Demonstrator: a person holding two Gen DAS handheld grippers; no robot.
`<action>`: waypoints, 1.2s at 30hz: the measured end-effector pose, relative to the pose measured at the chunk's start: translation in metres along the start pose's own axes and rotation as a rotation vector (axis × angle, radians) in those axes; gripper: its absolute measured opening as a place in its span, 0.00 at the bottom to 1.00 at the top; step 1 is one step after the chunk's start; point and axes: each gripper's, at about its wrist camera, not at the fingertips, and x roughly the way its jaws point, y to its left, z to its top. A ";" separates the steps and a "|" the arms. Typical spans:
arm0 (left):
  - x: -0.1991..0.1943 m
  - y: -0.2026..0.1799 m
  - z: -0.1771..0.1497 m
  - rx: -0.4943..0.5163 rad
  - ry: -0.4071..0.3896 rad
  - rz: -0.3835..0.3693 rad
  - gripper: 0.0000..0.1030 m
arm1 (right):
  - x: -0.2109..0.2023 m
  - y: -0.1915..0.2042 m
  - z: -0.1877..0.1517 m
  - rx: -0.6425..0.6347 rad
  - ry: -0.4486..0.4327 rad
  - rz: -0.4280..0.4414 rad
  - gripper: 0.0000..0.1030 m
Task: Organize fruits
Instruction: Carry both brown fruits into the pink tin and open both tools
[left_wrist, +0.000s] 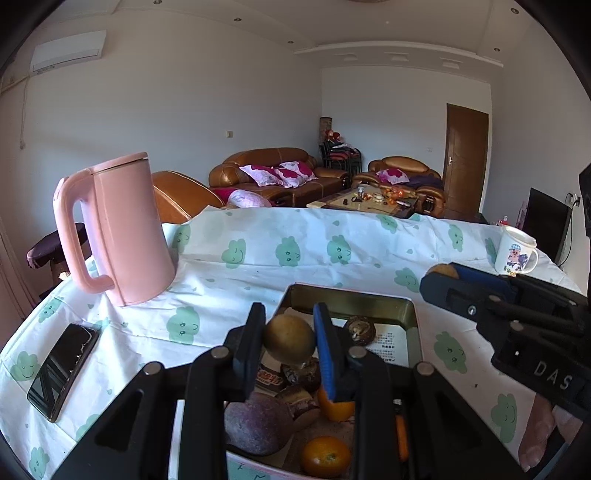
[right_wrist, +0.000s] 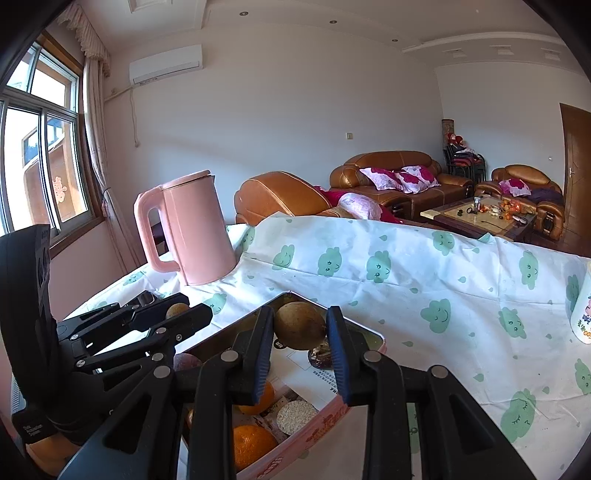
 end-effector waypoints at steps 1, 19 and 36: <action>0.001 0.001 0.000 0.001 -0.001 0.002 0.27 | 0.002 0.001 0.000 -0.001 0.003 0.001 0.30; 0.021 0.009 -0.005 0.038 0.055 0.001 0.27 | 0.037 0.013 -0.017 -0.001 0.090 0.015 0.30; 0.039 0.007 -0.019 0.068 0.131 0.004 0.27 | 0.050 0.015 -0.032 -0.014 0.139 0.001 0.30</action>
